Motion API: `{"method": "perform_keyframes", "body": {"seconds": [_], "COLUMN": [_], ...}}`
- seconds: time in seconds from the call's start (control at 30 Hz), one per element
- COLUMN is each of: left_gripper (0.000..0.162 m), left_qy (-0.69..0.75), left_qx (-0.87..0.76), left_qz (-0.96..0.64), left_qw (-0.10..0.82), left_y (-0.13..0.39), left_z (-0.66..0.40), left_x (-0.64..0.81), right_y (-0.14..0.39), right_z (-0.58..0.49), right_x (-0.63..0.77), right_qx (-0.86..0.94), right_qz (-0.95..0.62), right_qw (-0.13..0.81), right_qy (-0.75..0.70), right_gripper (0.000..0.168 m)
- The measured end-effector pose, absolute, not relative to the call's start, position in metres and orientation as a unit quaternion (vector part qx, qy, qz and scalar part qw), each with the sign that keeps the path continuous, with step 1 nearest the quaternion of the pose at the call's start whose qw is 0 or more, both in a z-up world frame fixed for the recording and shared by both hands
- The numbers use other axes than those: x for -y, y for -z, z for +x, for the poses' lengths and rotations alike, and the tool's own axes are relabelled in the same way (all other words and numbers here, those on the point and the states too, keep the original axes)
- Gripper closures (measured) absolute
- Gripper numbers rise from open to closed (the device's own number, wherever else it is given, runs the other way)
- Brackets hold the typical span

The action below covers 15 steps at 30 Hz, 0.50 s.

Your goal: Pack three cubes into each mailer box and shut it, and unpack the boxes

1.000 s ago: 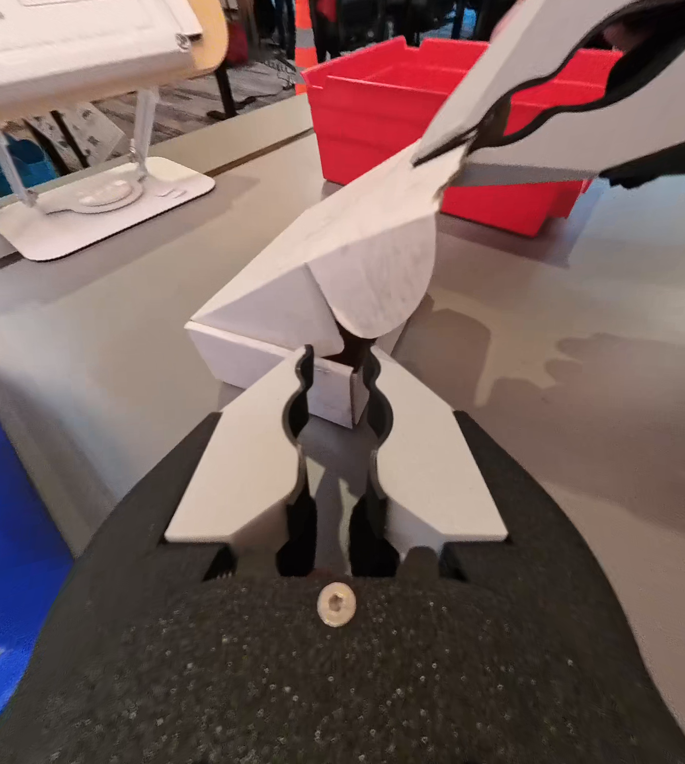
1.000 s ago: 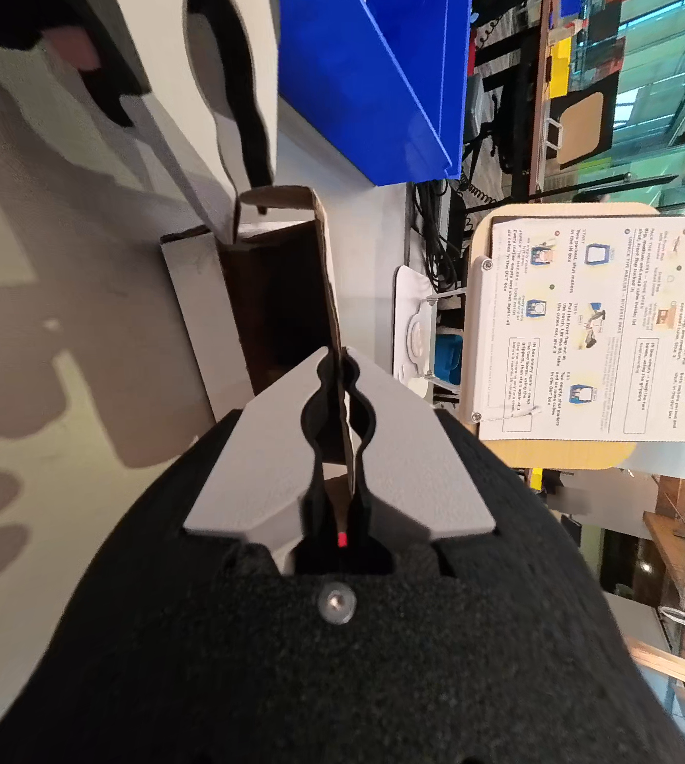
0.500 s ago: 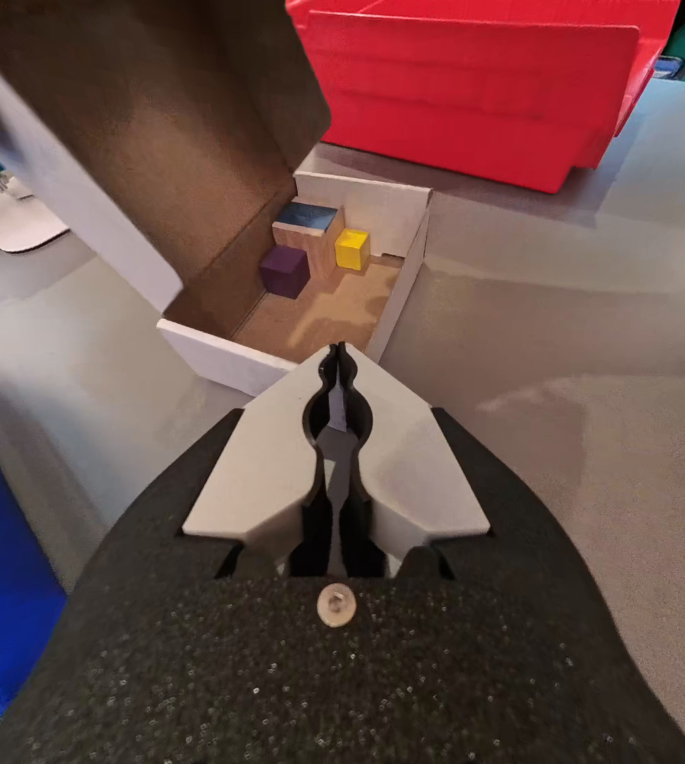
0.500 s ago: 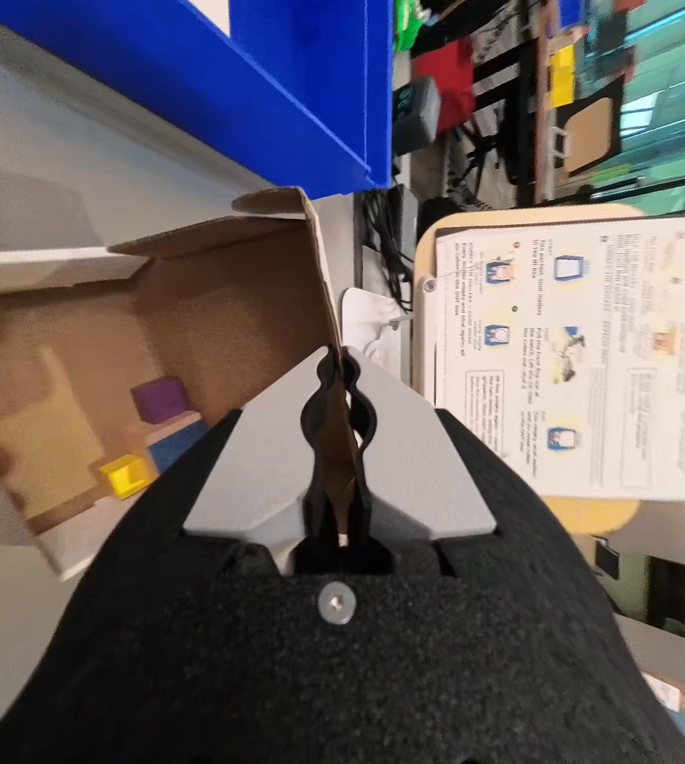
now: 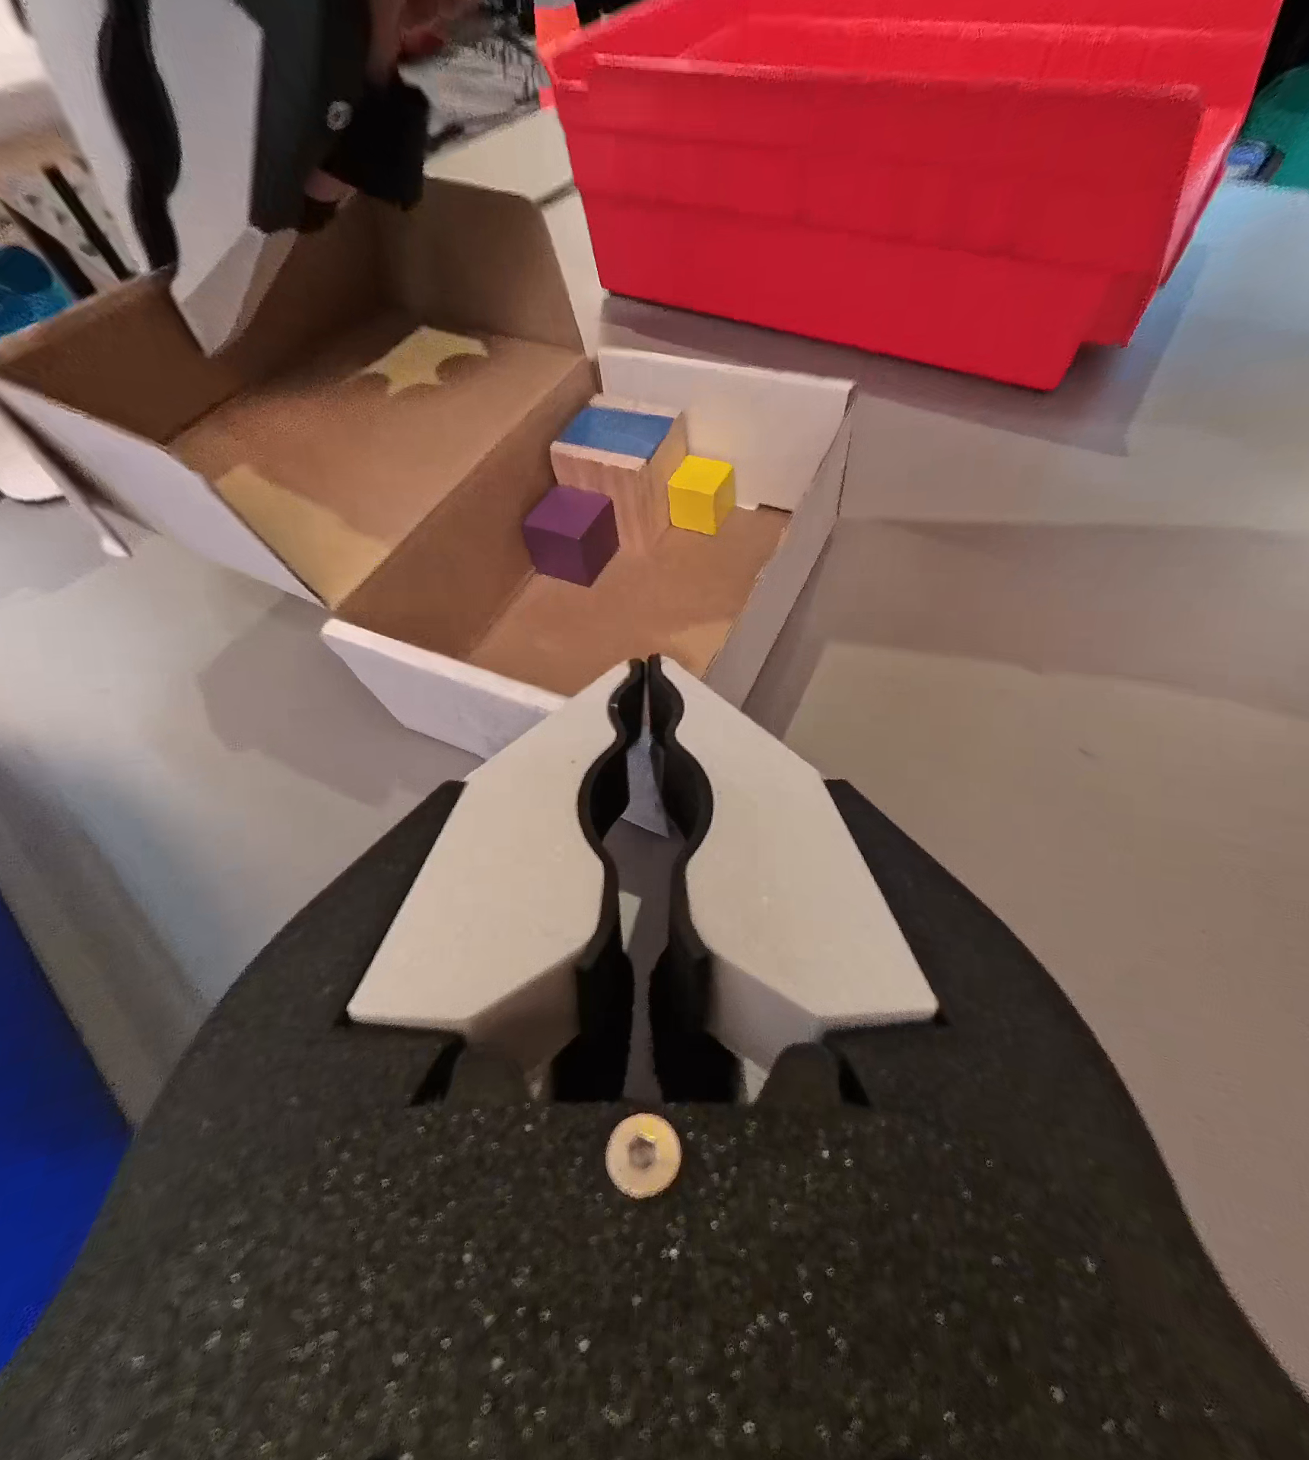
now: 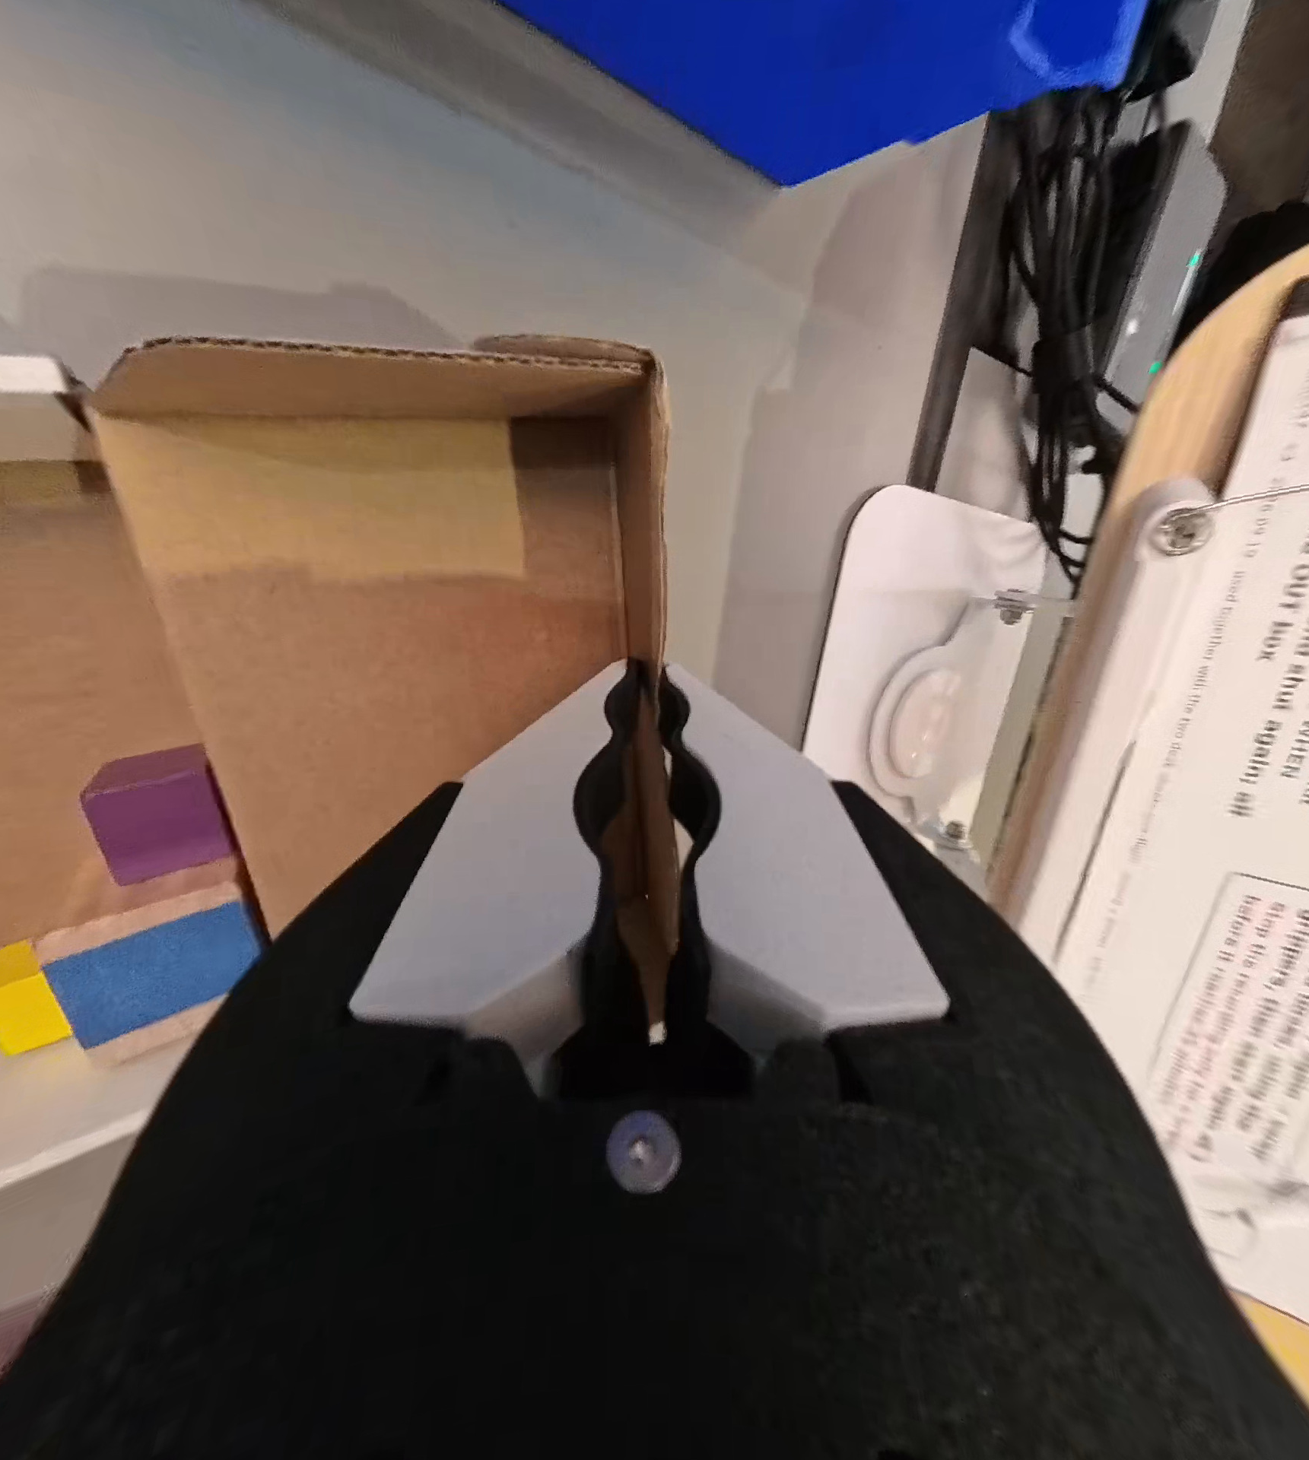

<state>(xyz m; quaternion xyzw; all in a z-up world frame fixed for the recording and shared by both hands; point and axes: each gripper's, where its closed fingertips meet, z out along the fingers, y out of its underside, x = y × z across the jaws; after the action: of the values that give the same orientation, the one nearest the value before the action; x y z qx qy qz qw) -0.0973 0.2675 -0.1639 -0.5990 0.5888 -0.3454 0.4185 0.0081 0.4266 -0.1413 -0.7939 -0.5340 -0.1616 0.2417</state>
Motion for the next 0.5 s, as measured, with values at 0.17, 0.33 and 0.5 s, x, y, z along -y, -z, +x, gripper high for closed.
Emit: {"method": "perform_keyframes", "body": {"seconds": [0.17, 0.33, 0.5], "left_gripper": [0.073, 0.026, 0.024], "left_qy": [0.377, 0.368, 0.345], "left_qx": [-0.561, -0.613, -0.654], "left_qz": [-0.589, -0.591, -0.567], "left_qw": [0.443, 0.374, 0.363], "left_y": [0.138, 0.163, 0.181], "left_z": [-0.107, -0.093, -0.081], "left_x": [-0.295, -0.296, -0.282], "right_y": [0.107, 0.099, 0.099], "right_z": [0.004, -0.015, -0.018], "right_x": [-0.416, -0.408, -0.408], "right_qx": [0.567, 0.609, 0.593], "right_qz": [-0.756, -0.715, -0.731], "right_qw": [0.265, 0.283, 0.275], "right_qy": [0.193, 0.195, 0.196], "right_gripper": [0.167, 0.167, 0.167]}}
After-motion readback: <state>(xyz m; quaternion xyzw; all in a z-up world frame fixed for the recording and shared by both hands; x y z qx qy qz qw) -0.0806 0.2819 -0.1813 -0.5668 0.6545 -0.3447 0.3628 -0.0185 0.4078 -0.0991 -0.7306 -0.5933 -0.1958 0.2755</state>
